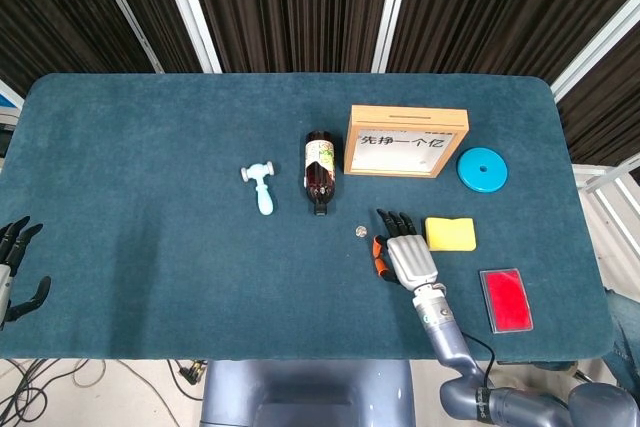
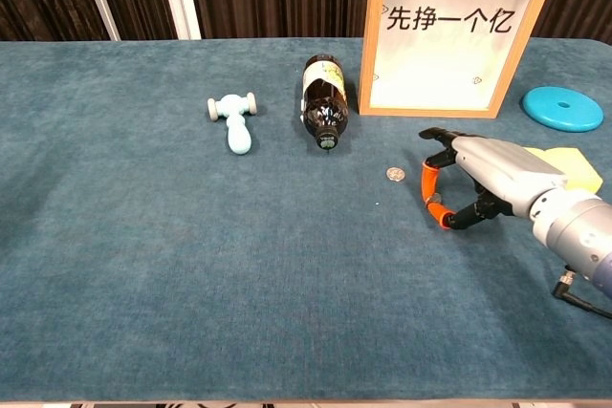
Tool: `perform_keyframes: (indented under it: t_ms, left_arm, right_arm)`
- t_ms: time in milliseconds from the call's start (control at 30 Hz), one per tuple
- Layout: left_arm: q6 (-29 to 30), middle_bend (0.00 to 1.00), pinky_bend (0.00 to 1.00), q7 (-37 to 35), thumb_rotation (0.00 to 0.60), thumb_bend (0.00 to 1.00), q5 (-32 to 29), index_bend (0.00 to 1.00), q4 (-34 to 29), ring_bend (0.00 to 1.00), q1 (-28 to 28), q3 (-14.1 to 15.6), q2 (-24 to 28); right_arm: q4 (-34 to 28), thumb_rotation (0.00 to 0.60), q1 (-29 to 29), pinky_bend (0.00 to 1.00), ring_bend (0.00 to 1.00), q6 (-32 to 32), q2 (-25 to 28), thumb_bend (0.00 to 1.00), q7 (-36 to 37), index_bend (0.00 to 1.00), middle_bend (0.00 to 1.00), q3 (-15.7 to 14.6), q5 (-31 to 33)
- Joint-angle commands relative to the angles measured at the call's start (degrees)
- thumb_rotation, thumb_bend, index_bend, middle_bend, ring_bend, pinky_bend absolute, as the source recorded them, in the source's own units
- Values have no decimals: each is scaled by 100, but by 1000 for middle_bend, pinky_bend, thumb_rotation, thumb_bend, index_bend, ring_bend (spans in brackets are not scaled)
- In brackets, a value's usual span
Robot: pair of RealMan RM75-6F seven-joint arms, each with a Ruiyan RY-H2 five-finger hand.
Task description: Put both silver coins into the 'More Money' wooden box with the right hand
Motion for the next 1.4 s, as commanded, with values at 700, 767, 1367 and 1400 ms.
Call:
perform_keyframes:
  t_ms: [700, 767, 1367, 1400]
  left_arm:
    - [-24, 0, 0, -15, 600, 399, -24, 136, -23, 0, 4, 3, 10]
    - [-26, 0, 1, -12, 600, 399, -35, 138, -25, 0, 4, 0, 10]
    - [-33, 0, 4, -75, 600, 399, -87, 136, -51, 0, 11, -24, 9]
    - [-36, 0, 4, -80, 600, 399, -91, 136, -52, 0, 11, -25, 8]
  right_arm:
    - [-62, 600, 2, 0, 0, -1, 16, 576, 61, 631, 47, 0, 33]
    - [-76, 600, 1, 0, 0, 1, 20, 592, 92, 644, 47, 19, 50]
    - [-1326, 600, 162, 0, 0, 218, 1006, 594, -340, 731, 47, 503, 0]
    - [-1481, 600, 193, 0, 0, 233, 1131, 595, -425, 732, 47, 590, 12]
